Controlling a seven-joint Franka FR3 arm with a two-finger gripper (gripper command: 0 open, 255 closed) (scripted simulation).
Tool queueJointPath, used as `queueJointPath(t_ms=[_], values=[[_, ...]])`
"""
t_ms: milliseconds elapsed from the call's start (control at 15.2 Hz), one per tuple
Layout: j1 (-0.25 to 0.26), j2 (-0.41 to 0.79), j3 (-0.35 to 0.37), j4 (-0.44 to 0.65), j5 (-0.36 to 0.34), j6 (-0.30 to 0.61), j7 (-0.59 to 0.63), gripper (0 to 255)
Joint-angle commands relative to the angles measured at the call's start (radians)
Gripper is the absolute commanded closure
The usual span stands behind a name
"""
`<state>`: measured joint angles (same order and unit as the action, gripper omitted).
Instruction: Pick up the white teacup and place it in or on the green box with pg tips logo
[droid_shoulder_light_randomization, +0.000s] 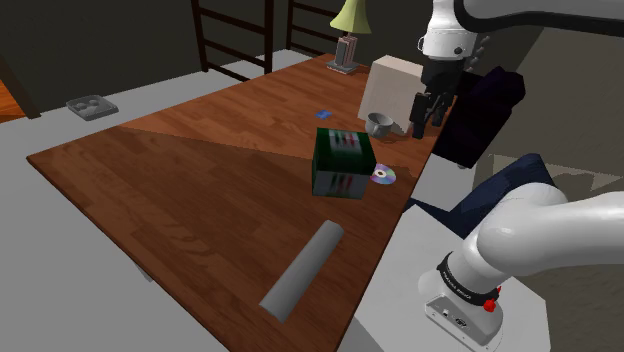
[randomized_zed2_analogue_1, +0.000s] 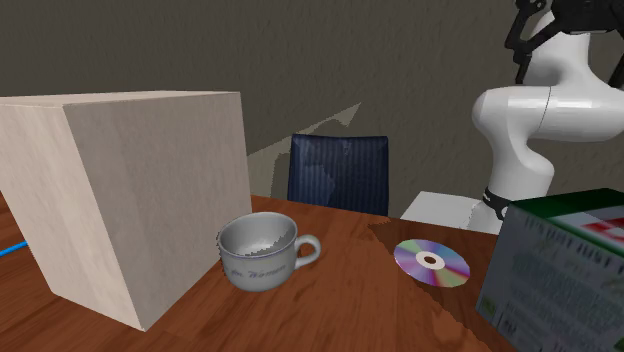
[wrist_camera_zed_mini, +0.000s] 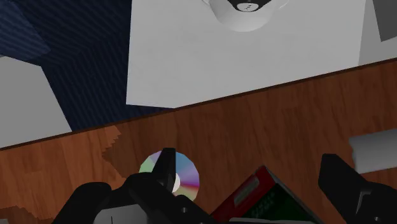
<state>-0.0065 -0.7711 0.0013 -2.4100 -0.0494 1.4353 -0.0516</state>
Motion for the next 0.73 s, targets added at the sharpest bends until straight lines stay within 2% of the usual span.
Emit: queueJointPath(t_ms=[0, 660], values=[[0.0, 0.0, 0.0, 0.0, 0.0, 0.0, 0.0, 0], [-0.047, 0.28, -0.118, 0.04, -0.09, 0.284, -0.117, 0]])
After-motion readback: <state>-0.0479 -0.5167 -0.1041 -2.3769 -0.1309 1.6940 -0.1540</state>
